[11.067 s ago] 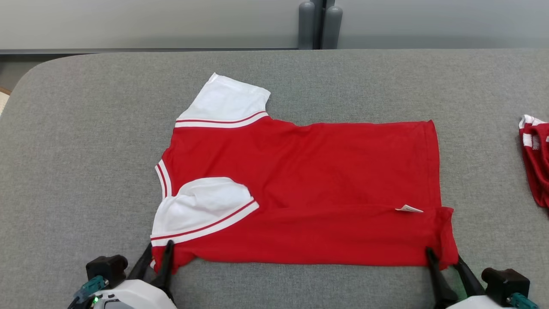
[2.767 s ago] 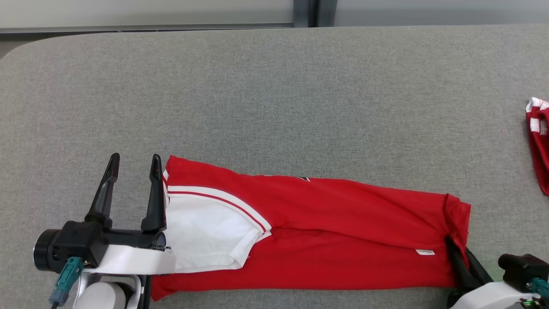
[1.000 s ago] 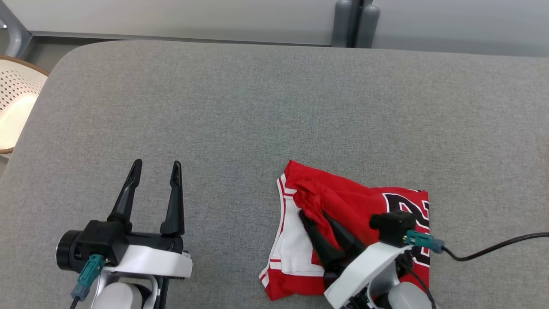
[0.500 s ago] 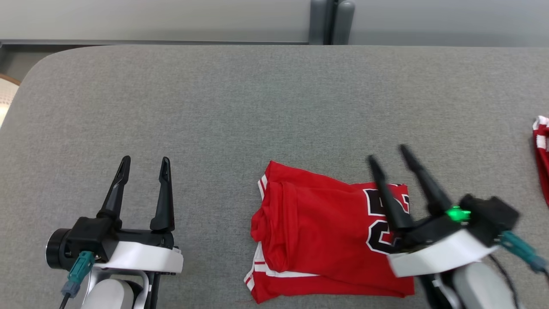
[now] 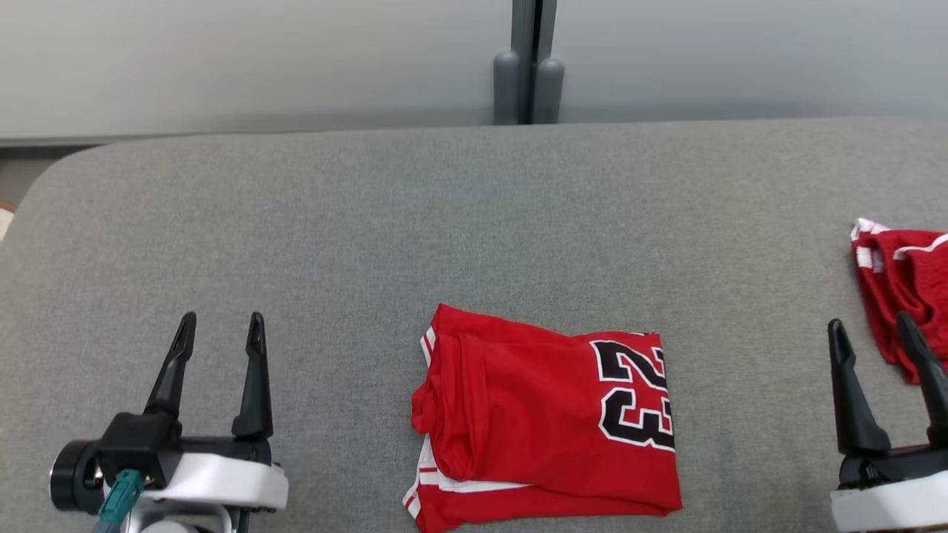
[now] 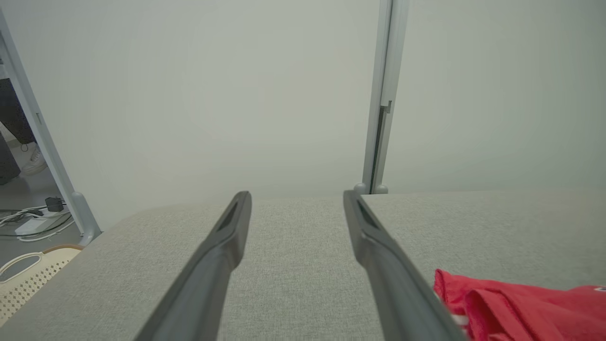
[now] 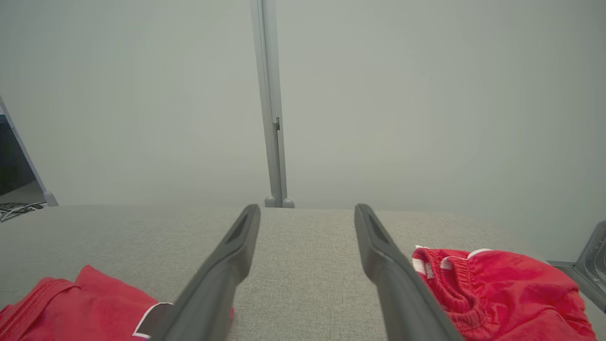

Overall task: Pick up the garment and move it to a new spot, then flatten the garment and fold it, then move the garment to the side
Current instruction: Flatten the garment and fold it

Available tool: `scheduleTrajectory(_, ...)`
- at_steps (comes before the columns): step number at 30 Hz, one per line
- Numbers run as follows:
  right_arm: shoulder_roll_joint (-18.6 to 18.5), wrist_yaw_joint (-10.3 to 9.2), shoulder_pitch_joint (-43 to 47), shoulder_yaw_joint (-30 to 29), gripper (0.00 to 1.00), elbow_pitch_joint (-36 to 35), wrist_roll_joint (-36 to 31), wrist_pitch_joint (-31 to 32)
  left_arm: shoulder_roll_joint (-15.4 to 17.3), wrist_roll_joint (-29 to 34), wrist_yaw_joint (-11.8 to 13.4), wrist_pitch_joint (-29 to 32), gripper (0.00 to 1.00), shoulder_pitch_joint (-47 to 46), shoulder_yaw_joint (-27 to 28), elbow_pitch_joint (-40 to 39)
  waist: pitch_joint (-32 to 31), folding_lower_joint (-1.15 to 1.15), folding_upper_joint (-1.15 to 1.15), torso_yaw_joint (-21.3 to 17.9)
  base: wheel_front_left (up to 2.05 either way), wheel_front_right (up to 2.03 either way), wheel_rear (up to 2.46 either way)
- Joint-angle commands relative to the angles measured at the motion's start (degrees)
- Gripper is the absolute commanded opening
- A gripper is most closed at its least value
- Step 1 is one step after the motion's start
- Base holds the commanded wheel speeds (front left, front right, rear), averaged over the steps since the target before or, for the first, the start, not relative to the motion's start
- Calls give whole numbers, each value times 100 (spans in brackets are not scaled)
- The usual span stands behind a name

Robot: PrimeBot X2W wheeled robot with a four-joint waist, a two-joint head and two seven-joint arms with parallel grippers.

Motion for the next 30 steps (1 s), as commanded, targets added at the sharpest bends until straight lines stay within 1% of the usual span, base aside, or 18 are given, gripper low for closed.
scheduleTrajectory(1, 30, -1, 120, 7, 100, -77, -29, 94, 48, 29, 34, -22, 100, 161, 40, -4, -249, 0, 0, -91, 0, 0, 0)
scheduleTrajectory(13, 107, -1, 610, 66, 100, -341, -99, 391, 212, 5, 55, 167, 100, 737, -58, -183, -860, 0, 0, -137, 0, 0, 0)
scheduleTrajectory(18, 168, -1, 796, 15, 100, -458, -70, 485, 276, -51, 21, 226, 100, 883, -74, -179, -962, 0, 0, -161, 0, 0, 0)
scheduleTrajectory(30, 246, -1, 912, -161, 100, -569, -92, 571, 298, -85, 103, 298, 100, 855, -110, -160, -1000, 0, 0, -134, 0, 0, 0)
